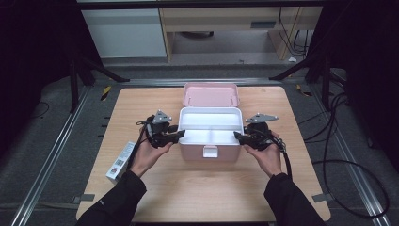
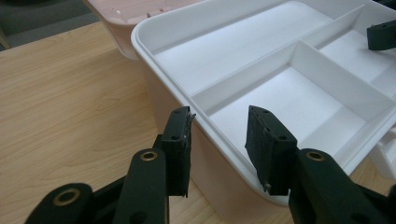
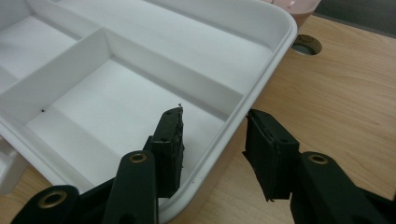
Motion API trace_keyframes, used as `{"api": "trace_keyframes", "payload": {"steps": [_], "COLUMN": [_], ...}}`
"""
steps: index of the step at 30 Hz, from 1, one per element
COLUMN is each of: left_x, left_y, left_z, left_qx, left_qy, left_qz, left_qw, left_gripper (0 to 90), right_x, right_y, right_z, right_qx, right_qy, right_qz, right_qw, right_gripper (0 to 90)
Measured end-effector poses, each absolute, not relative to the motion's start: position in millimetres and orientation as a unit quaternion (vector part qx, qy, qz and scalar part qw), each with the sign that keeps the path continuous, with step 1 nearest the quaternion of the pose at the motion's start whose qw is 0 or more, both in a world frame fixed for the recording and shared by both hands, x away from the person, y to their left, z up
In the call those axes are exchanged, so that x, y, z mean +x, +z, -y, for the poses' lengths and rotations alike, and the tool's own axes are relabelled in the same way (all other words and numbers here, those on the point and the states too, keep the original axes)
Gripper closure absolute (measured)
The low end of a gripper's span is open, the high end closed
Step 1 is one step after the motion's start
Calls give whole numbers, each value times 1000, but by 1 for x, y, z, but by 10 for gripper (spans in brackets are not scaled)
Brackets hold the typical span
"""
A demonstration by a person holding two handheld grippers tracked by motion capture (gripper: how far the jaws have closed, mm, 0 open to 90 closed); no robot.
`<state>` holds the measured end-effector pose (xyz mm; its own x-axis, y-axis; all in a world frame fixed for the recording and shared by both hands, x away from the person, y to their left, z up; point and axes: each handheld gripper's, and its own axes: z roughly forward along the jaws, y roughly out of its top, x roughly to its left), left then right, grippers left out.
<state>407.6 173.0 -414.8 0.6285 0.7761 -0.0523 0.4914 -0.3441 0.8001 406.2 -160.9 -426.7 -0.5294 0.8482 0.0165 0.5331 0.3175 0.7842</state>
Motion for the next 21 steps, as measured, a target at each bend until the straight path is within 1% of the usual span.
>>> {"api": "trace_keyframes", "payload": {"steps": [9,16,18,20,21], "left_x": [396,394,393,393,393], "left_y": [-415,-415,-413,-410,-407], "left_z": [-189,-192,-193,-196,-198], "left_qx": [798,797,802,801,800], "left_qy": [186,185,182,186,188], "left_qz": [-402,-401,-394,-389,-385], "left_qw": [409,412,411,415,420], "left_gripper": [620,617,611,576,568], "right_x": [399,398,398,398,398], "right_y": [-427,-427,-426,-423,-421], "right_z": [142,138,139,140,141], "right_qx": [433,430,422,416,413], "right_qy": [387,390,389,392,392], "right_qz": [-789,-790,-795,-794,-796], "right_qw": [201,197,198,205,207], "right_gripper": [562,554,525,478,470]}}
